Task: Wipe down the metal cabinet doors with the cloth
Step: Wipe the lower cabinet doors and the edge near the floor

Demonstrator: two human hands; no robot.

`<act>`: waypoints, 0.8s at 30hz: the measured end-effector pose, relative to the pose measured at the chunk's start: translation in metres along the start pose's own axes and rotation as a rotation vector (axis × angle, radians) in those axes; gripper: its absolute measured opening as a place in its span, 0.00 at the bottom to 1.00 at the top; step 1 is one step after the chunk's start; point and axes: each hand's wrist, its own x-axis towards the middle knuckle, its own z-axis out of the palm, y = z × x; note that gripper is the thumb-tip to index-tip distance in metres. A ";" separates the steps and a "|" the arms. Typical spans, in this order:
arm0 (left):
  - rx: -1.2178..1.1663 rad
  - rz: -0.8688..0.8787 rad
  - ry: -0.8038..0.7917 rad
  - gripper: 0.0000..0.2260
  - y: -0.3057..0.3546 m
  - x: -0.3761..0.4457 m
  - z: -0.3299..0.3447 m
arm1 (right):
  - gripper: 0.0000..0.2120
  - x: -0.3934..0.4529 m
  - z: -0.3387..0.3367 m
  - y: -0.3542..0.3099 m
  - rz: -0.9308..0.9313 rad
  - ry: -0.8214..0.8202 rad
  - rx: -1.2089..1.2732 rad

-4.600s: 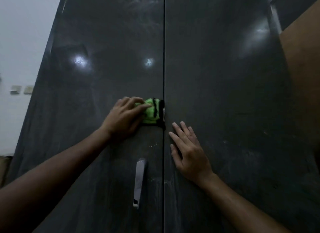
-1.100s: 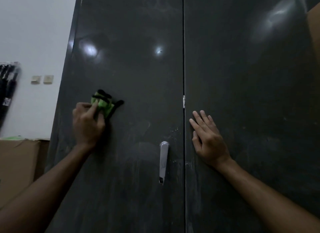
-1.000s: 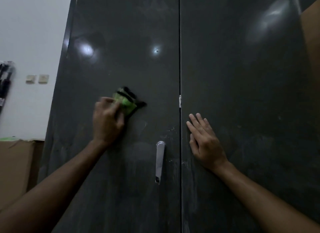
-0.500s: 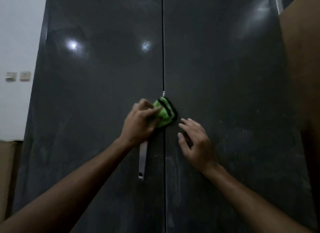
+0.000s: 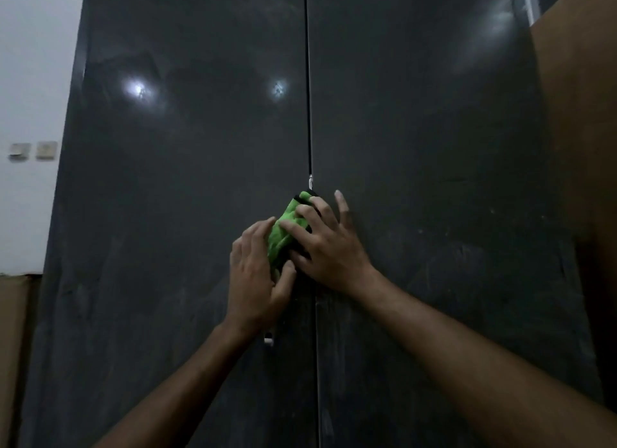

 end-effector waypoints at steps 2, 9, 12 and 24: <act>0.043 0.000 0.051 0.32 0.004 -0.008 0.014 | 0.17 0.010 -0.002 0.012 -0.117 -0.023 -0.030; 0.196 0.057 0.059 0.34 0.000 -0.012 0.026 | 0.11 0.015 -0.012 0.031 -0.062 0.021 0.031; 0.265 0.073 0.025 0.33 0.001 -0.013 0.026 | 0.14 0.024 -0.012 0.027 0.087 0.022 0.120; 0.387 0.021 -0.089 0.27 0.005 -0.011 0.026 | 0.25 -0.108 -0.038 0.122 0.214 -0.001 -0.093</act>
